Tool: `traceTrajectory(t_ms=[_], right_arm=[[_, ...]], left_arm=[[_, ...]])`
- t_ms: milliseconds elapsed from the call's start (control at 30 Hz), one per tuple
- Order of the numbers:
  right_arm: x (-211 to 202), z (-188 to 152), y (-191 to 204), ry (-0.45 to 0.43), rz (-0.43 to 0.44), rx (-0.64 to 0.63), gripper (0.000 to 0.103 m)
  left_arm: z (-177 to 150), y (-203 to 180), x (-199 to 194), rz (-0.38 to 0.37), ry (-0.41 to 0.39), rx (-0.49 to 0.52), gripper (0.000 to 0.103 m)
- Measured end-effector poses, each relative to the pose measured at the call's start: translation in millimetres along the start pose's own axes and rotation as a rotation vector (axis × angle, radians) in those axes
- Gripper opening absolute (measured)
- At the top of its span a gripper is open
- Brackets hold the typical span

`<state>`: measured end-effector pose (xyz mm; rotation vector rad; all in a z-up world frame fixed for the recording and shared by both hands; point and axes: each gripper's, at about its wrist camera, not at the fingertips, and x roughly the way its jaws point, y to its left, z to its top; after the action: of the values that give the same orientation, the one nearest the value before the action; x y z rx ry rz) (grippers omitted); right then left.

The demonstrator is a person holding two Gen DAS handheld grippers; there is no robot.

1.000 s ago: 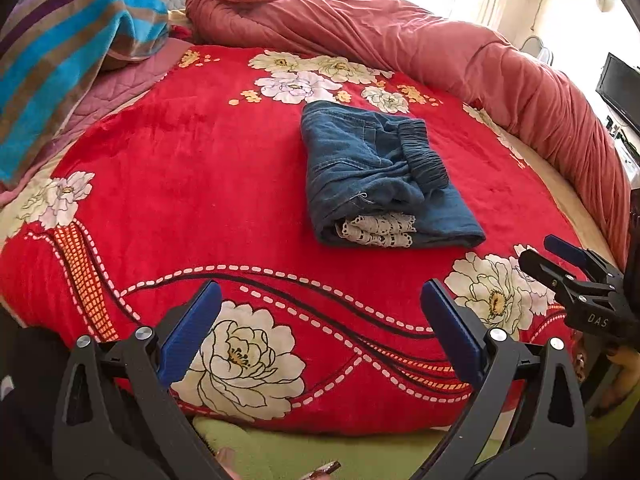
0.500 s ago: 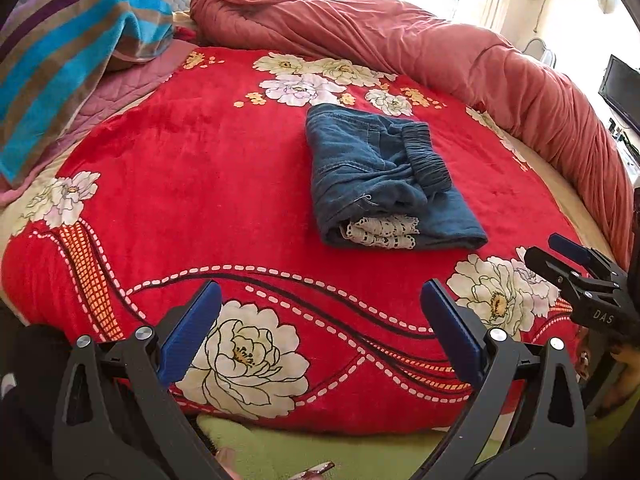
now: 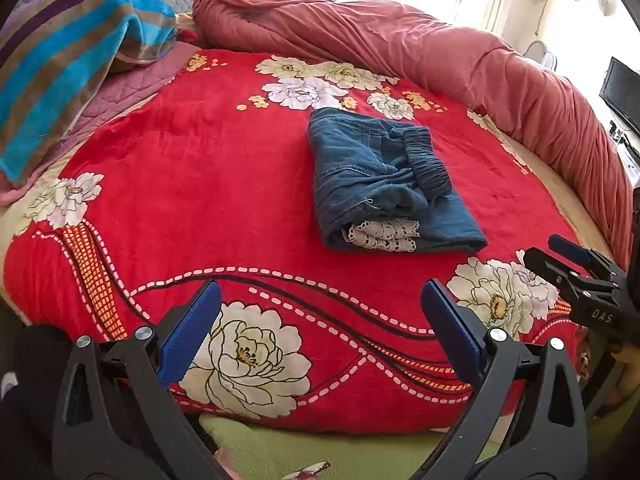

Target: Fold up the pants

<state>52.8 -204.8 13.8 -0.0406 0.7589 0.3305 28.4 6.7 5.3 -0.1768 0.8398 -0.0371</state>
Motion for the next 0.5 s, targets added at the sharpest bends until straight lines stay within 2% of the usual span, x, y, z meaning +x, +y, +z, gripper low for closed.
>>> traceTrajectory(t_ms=[500], right_arm=[[-2.7, -0.4, -1.0, -0.006, -0.006, 0.003, 0.098]], left_arm=[[-1.6, 1.9, -2.0, 0.01, -0.001, -0.012, 0.093]])
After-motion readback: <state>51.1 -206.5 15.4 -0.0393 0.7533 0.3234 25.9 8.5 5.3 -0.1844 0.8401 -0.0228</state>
